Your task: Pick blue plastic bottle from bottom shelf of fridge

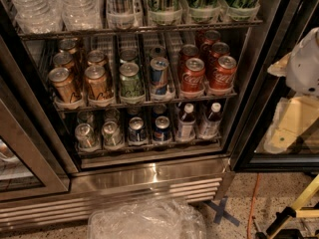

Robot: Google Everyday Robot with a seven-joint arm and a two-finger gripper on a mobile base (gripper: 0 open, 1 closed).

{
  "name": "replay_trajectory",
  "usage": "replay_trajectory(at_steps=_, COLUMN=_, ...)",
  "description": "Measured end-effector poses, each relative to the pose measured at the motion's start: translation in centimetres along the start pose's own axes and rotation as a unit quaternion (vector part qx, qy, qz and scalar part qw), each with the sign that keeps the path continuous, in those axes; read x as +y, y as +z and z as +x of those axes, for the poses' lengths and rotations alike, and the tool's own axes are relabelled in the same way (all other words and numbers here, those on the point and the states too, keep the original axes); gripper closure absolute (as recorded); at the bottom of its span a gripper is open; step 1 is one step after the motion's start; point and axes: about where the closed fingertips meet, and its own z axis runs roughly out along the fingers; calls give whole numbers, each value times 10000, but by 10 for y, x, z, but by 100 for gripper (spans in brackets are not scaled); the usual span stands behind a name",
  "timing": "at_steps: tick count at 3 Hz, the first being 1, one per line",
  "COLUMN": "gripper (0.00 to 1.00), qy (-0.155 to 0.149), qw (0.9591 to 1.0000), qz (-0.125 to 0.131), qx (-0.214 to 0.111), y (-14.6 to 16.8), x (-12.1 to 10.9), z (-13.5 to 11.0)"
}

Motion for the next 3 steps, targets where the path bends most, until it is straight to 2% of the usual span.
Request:
replay_trajectory(at_steps=1, gripper=0, qy=179, qw=9997, qz=-171, qx=-81, y=37, x=17, z=5)
replay_trajectory(at_steps=2, gripper=0, qy=700, qw=9965, qz=-329, qx=-311, y=77, x=29, z=13)
replay_trajectory(at_steps=3, gripper=0, qy=1186, qw=9912, qz=-331, qx=-494, y=113, x=44, z=14)
